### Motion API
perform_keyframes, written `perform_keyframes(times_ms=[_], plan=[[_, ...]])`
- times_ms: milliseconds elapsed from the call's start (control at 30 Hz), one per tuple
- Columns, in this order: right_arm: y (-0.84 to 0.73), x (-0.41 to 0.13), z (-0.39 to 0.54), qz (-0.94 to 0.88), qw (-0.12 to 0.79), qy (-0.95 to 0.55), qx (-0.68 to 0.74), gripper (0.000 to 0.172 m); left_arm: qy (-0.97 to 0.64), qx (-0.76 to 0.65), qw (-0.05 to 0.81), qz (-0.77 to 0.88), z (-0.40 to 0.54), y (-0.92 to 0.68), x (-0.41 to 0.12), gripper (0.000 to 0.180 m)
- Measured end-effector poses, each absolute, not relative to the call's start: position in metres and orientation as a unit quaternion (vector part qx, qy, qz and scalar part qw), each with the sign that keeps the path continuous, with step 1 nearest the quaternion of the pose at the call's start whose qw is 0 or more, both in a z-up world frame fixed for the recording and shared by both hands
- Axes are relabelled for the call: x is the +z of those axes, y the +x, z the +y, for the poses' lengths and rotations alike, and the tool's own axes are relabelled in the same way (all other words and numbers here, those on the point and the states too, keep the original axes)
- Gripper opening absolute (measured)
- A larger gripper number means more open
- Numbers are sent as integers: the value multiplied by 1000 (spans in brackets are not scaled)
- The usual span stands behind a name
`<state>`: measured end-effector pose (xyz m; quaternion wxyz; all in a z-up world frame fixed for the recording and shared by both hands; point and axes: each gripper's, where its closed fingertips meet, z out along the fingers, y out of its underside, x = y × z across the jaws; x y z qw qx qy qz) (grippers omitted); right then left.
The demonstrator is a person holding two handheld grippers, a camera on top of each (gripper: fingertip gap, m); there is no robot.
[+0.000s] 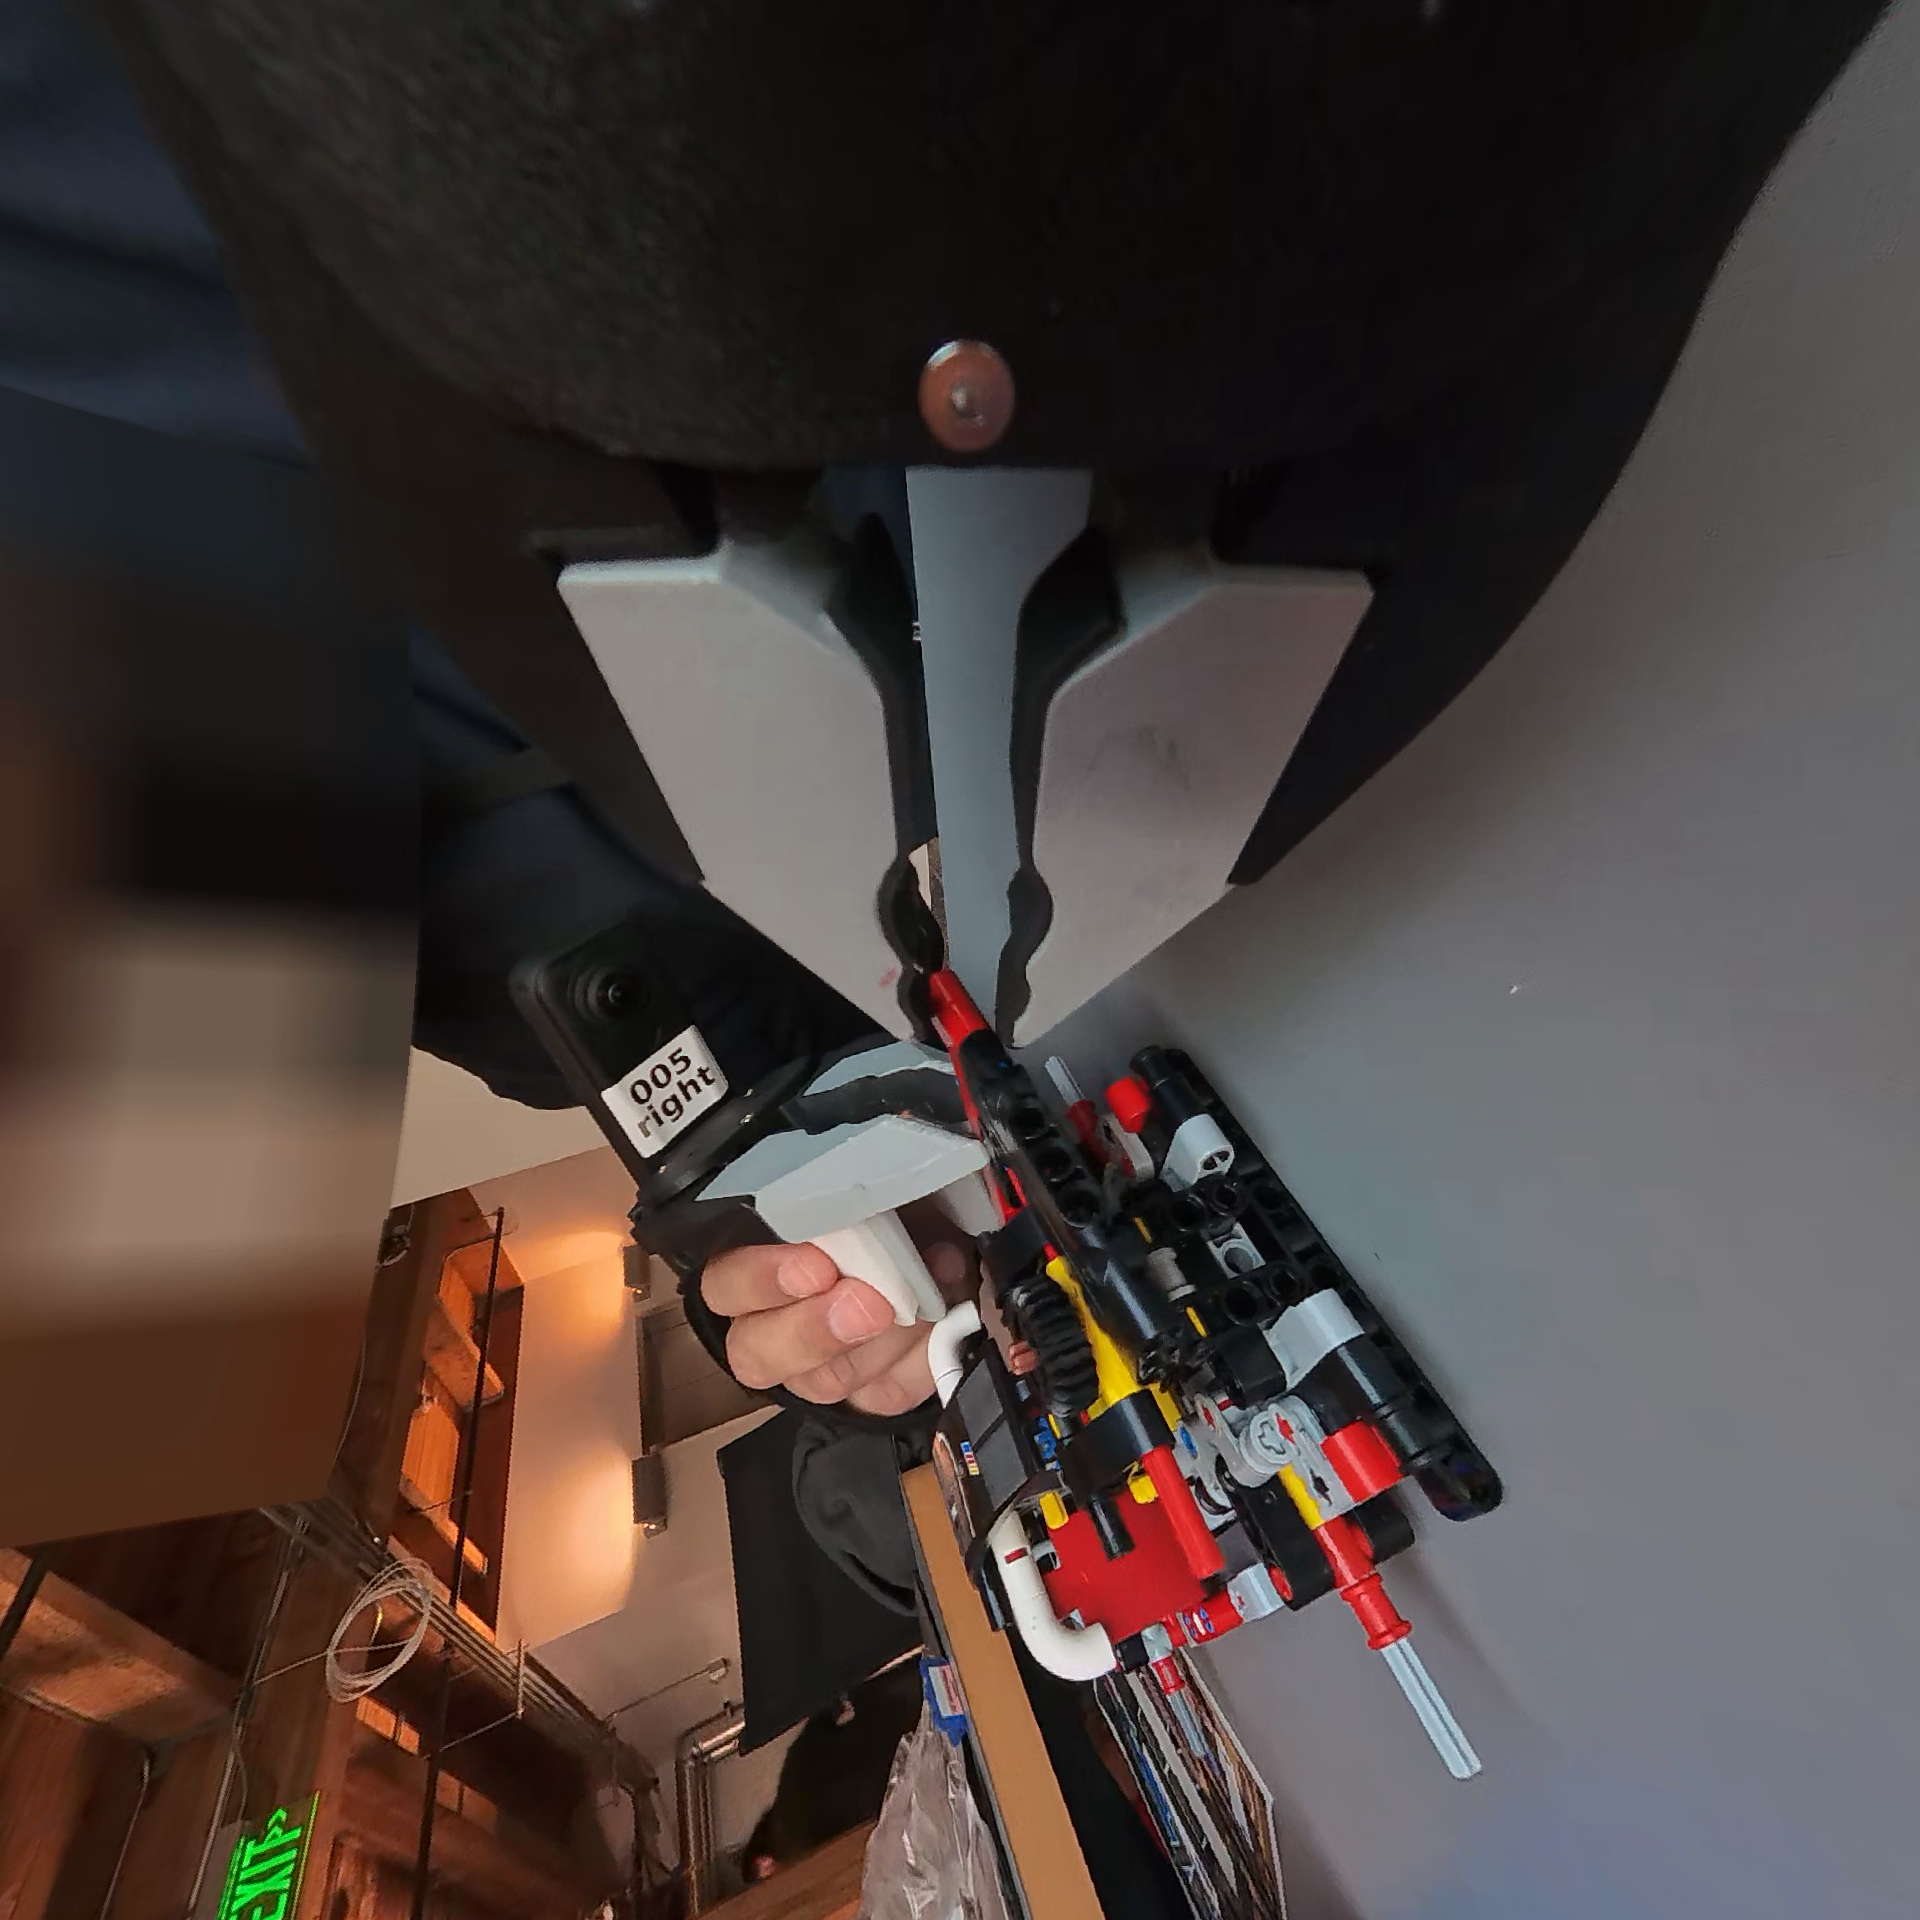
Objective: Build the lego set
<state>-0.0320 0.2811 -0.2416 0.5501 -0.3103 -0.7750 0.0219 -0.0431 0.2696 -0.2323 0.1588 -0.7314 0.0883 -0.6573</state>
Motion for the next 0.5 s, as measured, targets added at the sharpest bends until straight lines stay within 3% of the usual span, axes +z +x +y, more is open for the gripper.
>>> perform_keyframes(times_ms=[500], plan=[[-32,-243,285,-775,550,-313,10,7,-737,-654,151,77,275,-44,-235,9]])
